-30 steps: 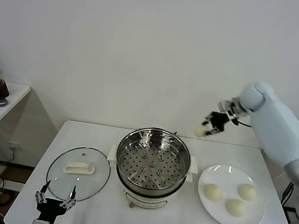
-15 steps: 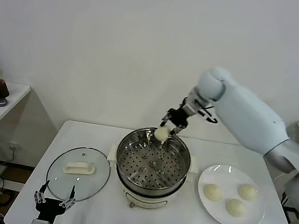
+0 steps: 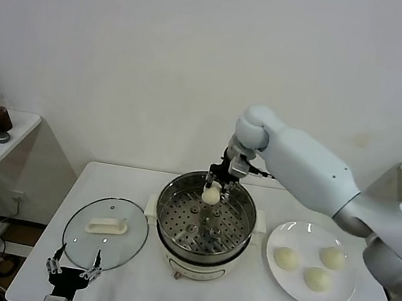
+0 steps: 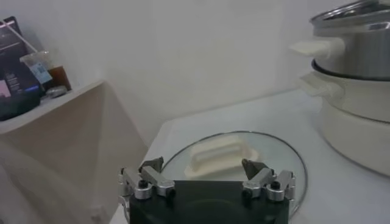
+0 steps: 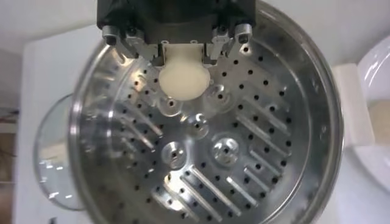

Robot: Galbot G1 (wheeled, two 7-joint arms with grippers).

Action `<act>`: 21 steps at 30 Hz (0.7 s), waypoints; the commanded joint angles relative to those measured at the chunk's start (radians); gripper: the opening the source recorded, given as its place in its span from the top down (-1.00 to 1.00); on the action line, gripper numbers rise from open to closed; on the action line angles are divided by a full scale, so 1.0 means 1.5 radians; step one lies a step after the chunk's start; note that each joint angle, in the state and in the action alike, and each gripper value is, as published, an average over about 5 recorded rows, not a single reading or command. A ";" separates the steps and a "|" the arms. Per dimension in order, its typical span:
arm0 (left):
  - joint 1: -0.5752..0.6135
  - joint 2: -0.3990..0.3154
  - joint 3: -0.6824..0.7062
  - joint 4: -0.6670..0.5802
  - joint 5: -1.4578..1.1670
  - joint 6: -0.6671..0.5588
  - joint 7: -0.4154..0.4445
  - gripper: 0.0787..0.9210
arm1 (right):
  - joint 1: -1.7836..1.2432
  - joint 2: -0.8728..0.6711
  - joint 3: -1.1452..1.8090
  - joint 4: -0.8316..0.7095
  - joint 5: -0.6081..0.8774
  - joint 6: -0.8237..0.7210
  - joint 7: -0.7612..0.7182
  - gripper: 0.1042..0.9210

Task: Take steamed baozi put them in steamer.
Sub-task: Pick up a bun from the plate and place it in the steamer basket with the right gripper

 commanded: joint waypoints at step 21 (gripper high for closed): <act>-0.012 0.000 -0.004 0.011 -0.010 0.001 -0.001 -0.77 | -0.048 0.089 0.062 -0.109 -0.139 0.030 0.046 0.11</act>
